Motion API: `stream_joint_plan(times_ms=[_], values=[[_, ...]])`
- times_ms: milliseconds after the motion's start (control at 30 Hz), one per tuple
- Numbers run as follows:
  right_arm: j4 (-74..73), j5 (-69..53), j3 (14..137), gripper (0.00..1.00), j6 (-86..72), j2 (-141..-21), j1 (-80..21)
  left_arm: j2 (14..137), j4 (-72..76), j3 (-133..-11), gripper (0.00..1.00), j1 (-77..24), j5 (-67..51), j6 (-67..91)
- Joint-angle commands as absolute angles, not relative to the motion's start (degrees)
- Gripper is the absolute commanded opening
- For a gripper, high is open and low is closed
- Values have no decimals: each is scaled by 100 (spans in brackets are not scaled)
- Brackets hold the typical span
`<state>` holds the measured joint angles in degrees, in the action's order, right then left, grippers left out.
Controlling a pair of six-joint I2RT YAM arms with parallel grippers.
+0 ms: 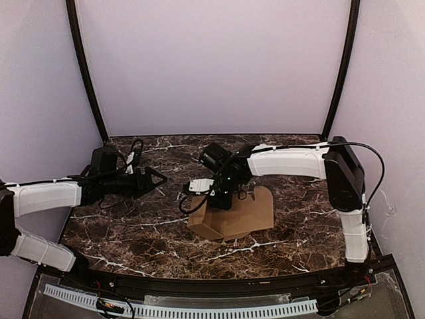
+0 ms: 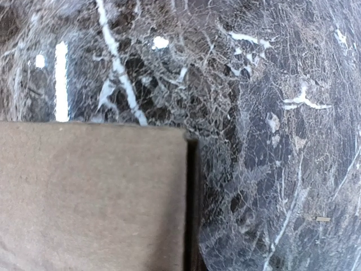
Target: Fold the paper box
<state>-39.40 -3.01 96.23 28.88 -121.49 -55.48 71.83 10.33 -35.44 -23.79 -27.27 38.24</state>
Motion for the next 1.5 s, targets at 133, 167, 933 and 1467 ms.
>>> stream_joint_plan(times_ms=[133, 167, 933, 1467], values=[[-6874, 1188, 10271, 0, 4465, -12376, -5896, 6697, 68, -3670, 87, -2254, -2549, 3277], [-6953, 1299, 10287, 0, 4479, -12430, -5937, 6675, 51, -3680, 87, -2248, -2553, 3247], [-7447, 1071, 12736, 54, 4777, -11635, -6132, 7115, 658, -3881, 84, -2268, -2640, 3175], [-6773, -1193, 11258, 65, 4108, -9147, -3859, 10026, -502, -7742, 78, -3615, -4023, -941]])
